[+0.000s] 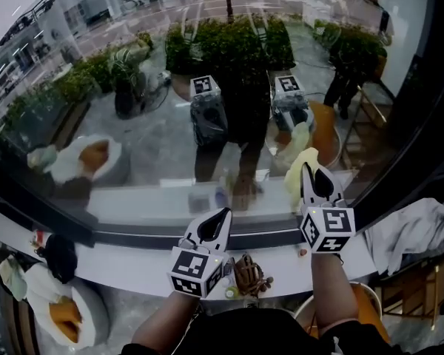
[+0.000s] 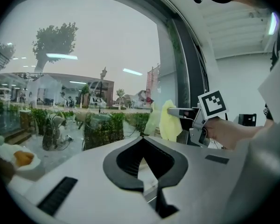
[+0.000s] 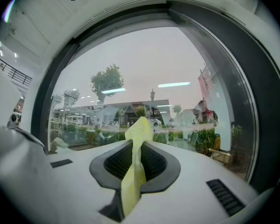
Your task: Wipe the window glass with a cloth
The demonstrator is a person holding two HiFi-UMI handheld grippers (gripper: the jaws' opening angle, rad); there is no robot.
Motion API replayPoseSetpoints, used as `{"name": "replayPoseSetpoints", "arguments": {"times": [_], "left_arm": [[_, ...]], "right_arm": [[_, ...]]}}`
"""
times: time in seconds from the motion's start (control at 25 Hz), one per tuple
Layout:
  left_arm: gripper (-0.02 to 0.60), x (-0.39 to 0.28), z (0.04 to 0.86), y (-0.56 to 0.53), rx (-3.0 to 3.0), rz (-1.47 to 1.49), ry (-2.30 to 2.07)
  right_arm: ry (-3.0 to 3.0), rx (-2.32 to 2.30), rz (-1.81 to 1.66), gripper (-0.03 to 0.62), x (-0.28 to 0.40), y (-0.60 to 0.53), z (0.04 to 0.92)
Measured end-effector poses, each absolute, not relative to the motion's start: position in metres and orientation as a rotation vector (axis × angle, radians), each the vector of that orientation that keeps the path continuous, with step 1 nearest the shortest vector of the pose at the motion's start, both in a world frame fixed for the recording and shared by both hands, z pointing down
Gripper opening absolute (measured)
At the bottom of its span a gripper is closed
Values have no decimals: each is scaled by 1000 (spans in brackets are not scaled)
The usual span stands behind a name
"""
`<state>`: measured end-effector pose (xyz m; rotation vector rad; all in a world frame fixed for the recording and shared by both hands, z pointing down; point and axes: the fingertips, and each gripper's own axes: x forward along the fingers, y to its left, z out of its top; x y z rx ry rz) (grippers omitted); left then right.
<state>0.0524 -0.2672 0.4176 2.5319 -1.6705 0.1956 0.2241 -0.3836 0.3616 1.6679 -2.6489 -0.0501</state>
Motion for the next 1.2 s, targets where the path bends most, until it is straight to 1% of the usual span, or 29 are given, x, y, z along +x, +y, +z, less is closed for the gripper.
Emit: {"name": "replayPoseSetpoints", "arguments": {"times": [0.56, 0.92, 1.2], "left_arm": [[8, 2, 418, -275, 2511, 169, -1691], [8, -14, 414, -274, 2521, 144, -1685], [8, -51, 415, -264, 2491, 127, -1718]], "right_arm": [[-2609, 1758, -24, 57, 204, -392, 362], [-2642, 1709, -38, 57, 163, -382, 354], [-2670, 1679, -49, 57, 123, -375, 349]]}}
